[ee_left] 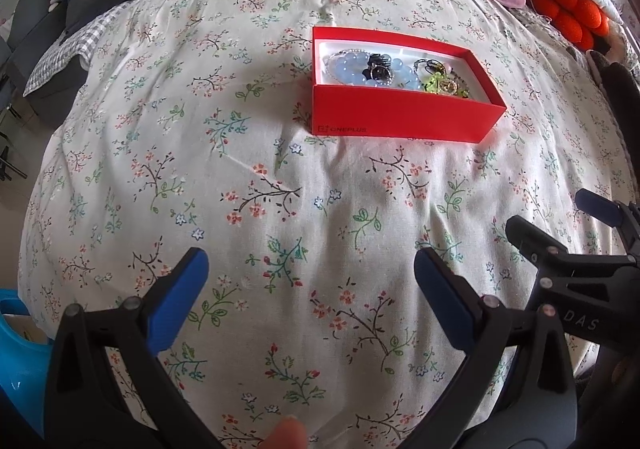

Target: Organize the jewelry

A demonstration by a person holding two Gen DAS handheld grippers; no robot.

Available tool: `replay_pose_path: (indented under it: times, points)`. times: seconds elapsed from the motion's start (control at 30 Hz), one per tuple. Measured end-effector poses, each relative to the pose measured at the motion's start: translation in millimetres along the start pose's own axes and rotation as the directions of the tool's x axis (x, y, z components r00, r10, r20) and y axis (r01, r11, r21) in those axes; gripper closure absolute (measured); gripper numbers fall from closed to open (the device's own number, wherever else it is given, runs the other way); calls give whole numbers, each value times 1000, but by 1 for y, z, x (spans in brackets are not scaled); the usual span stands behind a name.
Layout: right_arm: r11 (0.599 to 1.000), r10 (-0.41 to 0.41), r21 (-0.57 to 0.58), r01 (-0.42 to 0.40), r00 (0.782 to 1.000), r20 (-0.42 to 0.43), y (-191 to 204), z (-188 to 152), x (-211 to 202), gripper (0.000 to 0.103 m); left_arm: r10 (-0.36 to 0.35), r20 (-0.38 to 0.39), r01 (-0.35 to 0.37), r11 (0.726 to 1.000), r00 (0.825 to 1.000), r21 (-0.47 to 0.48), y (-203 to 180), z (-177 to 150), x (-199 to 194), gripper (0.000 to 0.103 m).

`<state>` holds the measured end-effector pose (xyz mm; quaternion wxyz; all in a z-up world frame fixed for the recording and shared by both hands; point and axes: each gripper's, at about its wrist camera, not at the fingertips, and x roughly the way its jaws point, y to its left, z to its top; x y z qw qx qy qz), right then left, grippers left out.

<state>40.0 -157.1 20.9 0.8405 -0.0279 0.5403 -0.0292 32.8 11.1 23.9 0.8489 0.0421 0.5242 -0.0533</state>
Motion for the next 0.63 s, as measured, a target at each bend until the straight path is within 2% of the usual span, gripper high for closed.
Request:
replay_pose_path:
  times: [0.63]
  points:
    - [1000,-11,-1,11,1000,-4,0,-1,2,0,-6,16,6,1000,1000,6,-2,-1,-1,1]
